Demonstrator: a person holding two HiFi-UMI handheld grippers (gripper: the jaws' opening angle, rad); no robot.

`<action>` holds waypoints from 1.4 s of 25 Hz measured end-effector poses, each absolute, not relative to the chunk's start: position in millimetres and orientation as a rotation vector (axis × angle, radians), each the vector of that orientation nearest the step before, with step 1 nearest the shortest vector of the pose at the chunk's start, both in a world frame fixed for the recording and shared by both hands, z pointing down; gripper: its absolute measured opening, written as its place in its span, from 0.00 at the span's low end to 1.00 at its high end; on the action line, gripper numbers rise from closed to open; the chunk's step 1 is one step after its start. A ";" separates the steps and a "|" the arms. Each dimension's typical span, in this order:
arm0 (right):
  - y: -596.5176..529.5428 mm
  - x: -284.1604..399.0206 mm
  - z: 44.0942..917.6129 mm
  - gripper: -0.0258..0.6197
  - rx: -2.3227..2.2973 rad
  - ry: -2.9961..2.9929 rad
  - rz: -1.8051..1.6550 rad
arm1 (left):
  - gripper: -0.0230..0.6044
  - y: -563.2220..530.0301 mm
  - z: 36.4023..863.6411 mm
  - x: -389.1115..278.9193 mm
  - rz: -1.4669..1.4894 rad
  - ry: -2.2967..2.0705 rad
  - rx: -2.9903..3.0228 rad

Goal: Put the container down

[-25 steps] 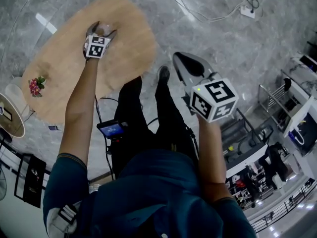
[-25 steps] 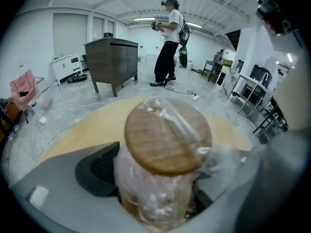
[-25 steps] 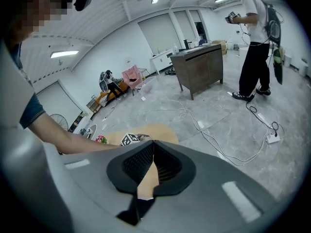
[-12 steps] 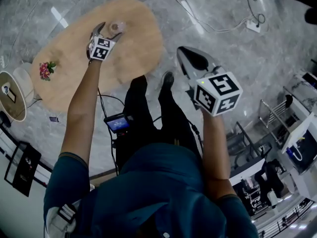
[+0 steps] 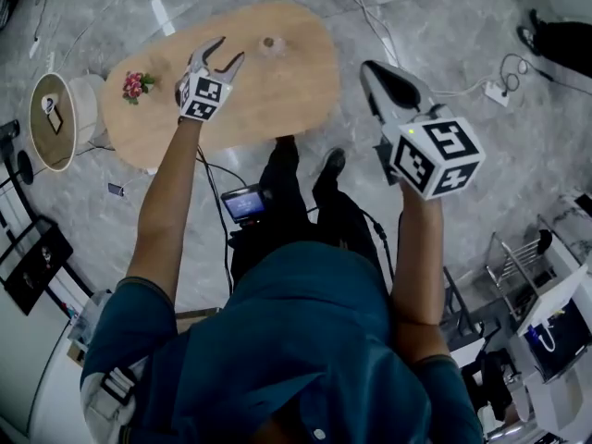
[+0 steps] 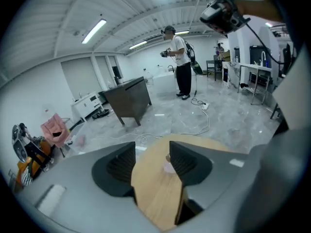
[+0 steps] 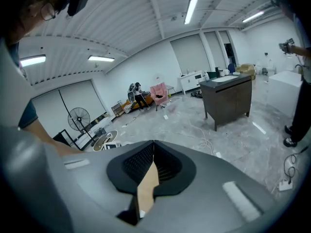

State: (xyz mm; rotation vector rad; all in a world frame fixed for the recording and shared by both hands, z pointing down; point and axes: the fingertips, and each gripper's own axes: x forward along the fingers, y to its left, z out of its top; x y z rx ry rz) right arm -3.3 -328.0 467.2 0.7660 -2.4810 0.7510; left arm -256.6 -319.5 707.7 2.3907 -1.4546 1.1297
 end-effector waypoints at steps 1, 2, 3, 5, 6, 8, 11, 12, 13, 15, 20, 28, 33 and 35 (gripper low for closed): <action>-328.2 -3.2 456.4 0.06 0.758 -2.498 0.732 | 0.37 -316.6 686.6 -259.8 1.112 -1.501 2.395; -328.9 -2.6 445.5 0.06 0.748 -2.516 0.711 | 0.34 -314.0 663.6 -262.6 1.092 -1.551 2.396; -330.4 -1.5 434.3 0.06 0.739 -2.536 0.690 | 0.31 -311.7 638.4 -264.9 1.071 -1.605 2.394; -334.0 3.6 410.7 0.06 0.726 -2.580 0.646 | 0.22 -306.0 584.5 -265.9 1.029 -1.717 2.382; -335.3 7.7 398.8 0.06 0.726 -2.600 0.625 | 0.20 -301.7 558.8 -264.2 1.005 -1.769 2.380; -335.2 17.1 375.7 0.05 0.731 -2.636 0.584 | 0.14 -289.9 511.6 -256.9 0.950 -1.858 2.383; -329.6 25.6 342.4 0.05 0.738 -2.689 0.521 | 0.06 -267.9 448.9 -247.6 0.855 -1.975 2.373; -327.1 25.8 332.3 0.05 0.738 -2.707 0.502 | 0.04 -260.5 430.7 -246.8 0.823 -2.010 2.365; -324.4 25.3 323.1 0.05 0.737 -2.723 0.483 | 0.03 -253.5 414.6 -246.6 0.791 -2.036 2.355; -318.7 24.3 307.4 0.05 0.727 -2.753 0.447 | 0.03 -241.3 388.2 -245.8 0.706 -2.055 2.335; -300.3 25.4 269.6 0.05 0.661 -2.826 0.323 | 0.03 -210.6 329.7 -229.8 0.494 -2.048 2.310; -247.1 38.4 205.1 0.05 0.510 -2.941 0.141 | 0.03 -150.7 235.4 -188.8 0.218 -2.067 2.400; -233.2 54.1 189.0 0.05 0.514 -2.962 0.112 | 0.03 -126.0 201.2 -162.8 0.211 -2.076 2.487; -228.3 60.8 185.2 0.05 0.519 -2.968 0.108 | 0.03 -117.9 194.0 -151.7 0.206 -2.065 2.516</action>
